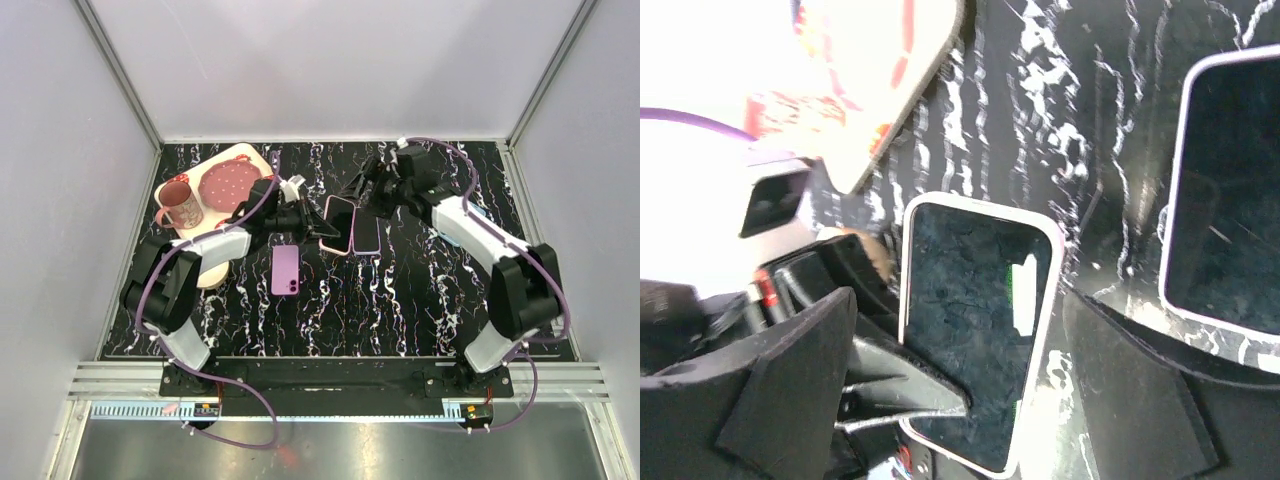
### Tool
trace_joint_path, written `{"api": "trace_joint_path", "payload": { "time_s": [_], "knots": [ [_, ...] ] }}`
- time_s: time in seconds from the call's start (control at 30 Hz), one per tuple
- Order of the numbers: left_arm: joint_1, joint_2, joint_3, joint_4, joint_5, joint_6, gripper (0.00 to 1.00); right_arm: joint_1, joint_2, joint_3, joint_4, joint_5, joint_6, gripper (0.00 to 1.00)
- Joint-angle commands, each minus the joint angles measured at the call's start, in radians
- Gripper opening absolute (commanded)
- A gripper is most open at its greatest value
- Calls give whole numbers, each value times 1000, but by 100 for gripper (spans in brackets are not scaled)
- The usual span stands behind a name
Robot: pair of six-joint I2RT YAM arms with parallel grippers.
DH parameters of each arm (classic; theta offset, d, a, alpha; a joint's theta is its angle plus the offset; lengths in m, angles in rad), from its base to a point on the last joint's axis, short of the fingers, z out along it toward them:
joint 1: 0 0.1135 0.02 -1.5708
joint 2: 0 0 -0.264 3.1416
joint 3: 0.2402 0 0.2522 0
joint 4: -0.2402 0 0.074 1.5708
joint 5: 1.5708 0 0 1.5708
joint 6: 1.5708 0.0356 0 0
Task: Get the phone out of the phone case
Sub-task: Pick up the phone at the center of the board.
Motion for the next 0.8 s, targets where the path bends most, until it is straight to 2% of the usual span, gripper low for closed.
{"api": "trace_joint_path", "payload": {
  "time_s": [0.0,0.07,0.1,0.17,0.27,0.37,0.4,0.5,0.53,0.77],
  "knots": [
    [47,-103,-73,372,123,-181,0,-54,-146,-170,403,-168,170,88],
    [54,-118,-113,464,152,-238,0,-67,-148,-240,572,-225,274,84],
    [56,-120,-125,565,161,-303,0,-71,-143,-250,608,-266,296,83],
    [58,-123,-157,668,180,-363,0,-73,-135,-276,695,-289,339,79],
    [59,-110,-186,879,193,-465,0,-73,-126,-283,728,-294,339,74],
    [59,-91,-209,1005,193,-551,0,-73,-112,-289,769,-309,359,66],
    [59,-86,-217,1035,192,-590,0,-73,-111,-295,781,-310,369,61],
    [59,-69,-226,1113,192,-640,0,-73,-117,-319,830,-299,400,54],
    [59,-66,-229,1121,192,-644,0,-76,-114,-332,847,-300,429,47],
    [59,-72,-226,1135,189,-654,0,-82,-85,-347,1020,-325,547,22]
  ]
}}
